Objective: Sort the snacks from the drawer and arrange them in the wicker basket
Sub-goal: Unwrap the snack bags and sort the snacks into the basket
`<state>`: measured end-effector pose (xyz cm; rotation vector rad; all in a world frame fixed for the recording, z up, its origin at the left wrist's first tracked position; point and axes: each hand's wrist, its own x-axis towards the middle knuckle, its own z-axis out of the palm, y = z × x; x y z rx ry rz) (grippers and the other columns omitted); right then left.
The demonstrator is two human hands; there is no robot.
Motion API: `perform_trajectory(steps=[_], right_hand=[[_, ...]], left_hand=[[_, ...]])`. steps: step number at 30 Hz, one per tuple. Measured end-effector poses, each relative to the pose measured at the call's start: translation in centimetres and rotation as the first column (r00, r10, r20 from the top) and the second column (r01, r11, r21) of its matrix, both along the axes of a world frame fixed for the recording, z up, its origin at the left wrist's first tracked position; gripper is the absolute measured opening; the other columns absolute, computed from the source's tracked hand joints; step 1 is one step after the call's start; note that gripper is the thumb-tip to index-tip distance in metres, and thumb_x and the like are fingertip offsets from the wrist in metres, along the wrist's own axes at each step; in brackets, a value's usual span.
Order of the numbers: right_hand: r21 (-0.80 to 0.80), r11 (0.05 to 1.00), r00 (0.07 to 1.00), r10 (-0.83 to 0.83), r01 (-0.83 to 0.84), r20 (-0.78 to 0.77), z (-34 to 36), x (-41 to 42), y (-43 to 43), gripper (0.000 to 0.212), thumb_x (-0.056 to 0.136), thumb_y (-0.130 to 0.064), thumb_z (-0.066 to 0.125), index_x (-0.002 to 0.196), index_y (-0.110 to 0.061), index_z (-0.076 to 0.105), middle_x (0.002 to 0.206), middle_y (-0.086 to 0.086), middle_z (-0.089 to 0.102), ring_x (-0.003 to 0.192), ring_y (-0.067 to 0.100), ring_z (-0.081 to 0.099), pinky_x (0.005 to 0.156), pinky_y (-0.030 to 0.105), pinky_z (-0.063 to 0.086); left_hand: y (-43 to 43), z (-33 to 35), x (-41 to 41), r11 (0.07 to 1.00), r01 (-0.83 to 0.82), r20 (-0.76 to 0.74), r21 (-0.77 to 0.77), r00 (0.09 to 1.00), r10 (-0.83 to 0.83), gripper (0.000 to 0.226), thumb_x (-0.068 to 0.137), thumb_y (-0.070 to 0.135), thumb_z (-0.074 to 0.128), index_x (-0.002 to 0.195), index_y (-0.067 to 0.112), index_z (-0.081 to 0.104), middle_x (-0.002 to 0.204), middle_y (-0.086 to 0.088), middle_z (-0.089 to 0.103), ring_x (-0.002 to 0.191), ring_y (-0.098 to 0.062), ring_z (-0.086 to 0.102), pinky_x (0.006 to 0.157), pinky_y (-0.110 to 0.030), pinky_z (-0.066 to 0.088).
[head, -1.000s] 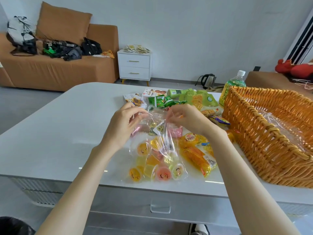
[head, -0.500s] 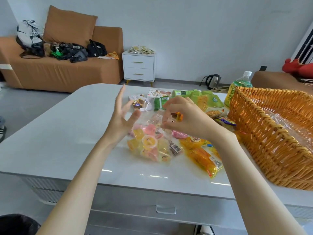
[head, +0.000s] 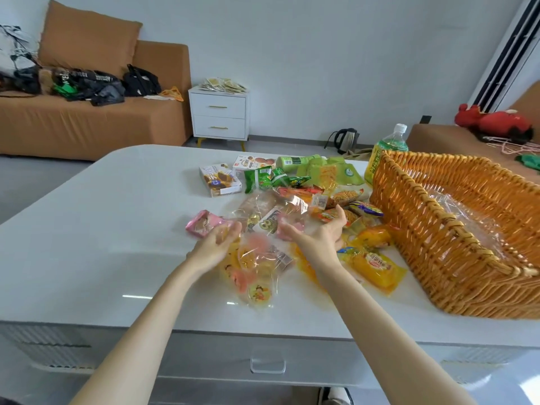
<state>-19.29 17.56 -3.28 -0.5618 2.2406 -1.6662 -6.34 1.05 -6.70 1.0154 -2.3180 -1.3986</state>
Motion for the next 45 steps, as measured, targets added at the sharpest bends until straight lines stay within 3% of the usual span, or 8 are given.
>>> perform_trajectory(steps=[3,10,17,21,24,31,40,45], right_hand=[[0.004,0.992,0.973,0.122,-0.125,0.194,0.1,0.7,0.0,0.118,0.073,-0.041,0.082,0.150,-0.008,-0.002,0.149,0.012,0.032,0.136,0.026,0.035,0.108,0.035,0.031],[0.082,0.948,0.951,0.302,-0.306,0.063,-0.5,1.7,-0.9,0.006,0.085,-0.023,0.073,0.082,-0.018,0.070,0.082,0.002,0.071,0.073,0.015,0.068,0.074,0.036,0.060],[0.027,0.866,0.838,0.475,-0.499,0.268,-0.4,3.8,-2.0,0.014,0.090,-0.010,0.066,0.094,0.003,0.068,0.083,0.008,0.070,0.069,0.019,0.071,0.062,0.025,0.060],[0.221,0.896,0.918,0.397,-0.385,-0.012,0.5,1.4,-0.6,0.016,0.090,-0.023,0.063,0.090,-0.010,0.074,0.086,0.009,0.074,0.078,0.025,0.072,0.075,0.041,0.060],[0.367,0.922,0.900,0.262,-0.126,-0.349,1.0,-1.3,1.8,0.022,0.089,-0.036,0.058,0.105,-0.025,0.069,0.107,-0.002,0.070,0.101,0.024,0.064,0.086,0.043,0.054],[0.899,0.434,0.893,0.424,-0.053,-0.152,-2.0,-4.8,6.5,0.085,0.073,-0.090,0.024,0.144,-0.056,-0.010,0.161,-0.001,-0.016,0.141,0.054,-0.008,0.108,0.070,0.000],[0.801,0.591,0.818,0.506,-0.098,-0.274,-2.9,-3.4,4.7,0.076,0.086,-0.078,0.020,0.152,-0.039,0.017,0.162,-0.003,-0.003,0.146,0.038,0.002,0.116,0.055,0.003],[0.539,0.834,0.754,0.280,0.115,-0.595,-0.8,-6.2,5.2,0.040,0.099,-0.043,0.043,0.123,-0.020,0.066,0.142,0.004,0.049,0.128,0.028,0.033,0.102,0.039,0.033]], left_hand=[[-0.5,-1.6,-0.1,0.996,-0.084,-0.005,-0.008,0.996,0.084,0.109,0.046,0.102,0.037,0.125,0.029,0.053,0.123,0.005,0.059,0.117,-0.021,0.054,0.107,-0.048,0.037],[-0.4,-0.3,0.3,0.985,-0.075,-0.114,-0.158,0.992,0.057,0.086,0.046,0.100,0.039,0.101,0.037,0.059,0.115,0.010,0.060,0.108,-0.017,0.057,0.105,-0.052,0.034],[-1.8,2.0,2.4,0.886,-0.312,-0.208,-0.342,0.945,0.252,0.037,0.096,0.023,0.055,0.131,0.013,0.055,0.126,-0.014,0.054,0.123,-0.029,0.047,0.104,-0.034,0.033],[2.5,2.5,0.8,0.821,-0.303,-0.289,-0.484,0.941,0.176,0.047,0.099,0.041,0.038,0.137,0.015,0.049,0.132,-0.009,0.053,0.123,-0.026,0.047,0.107,-0.041,0.034],[6.2,2.9,-0.8,0.705,-0.028,-0.002,-0.708,0.999,0.038,0.074,0.086,0.072,0.012,0.146,0.033,0.030,0.151,-0.001,0.033,0.140,-0.024,0.028,0.115,-0.057,0.014],[7.0,-0.8,-0.6,0.446,0.352,0.432,-0.823,0.897,0.089,0.077,0.097,0.023,0.048,0.150,0.037,-0.007,0.159,0.005,0.017,0.148,-0.024,0.004,0.103,-0.065,-0.023],[4.3,0.6,0.6,0.498,0.445,0.599,-0.744,0.775,0.203,0.075,0.090,0.010,0.051,0.152,0.031,0.013,0.158,0.003,0.018,0.148,-0.021,0.005,0.107,-0.064,-0.015],[5.8,2.4,-2.0,0.608,0.319,0.458,-0.727,0.885,0.084,0.082,0.083,0.043,0.058,0.150,0.013,0.021,0.154,-0.003,0.028,0.143,-0.019,0.022,0.119,-0.048,0.010]])
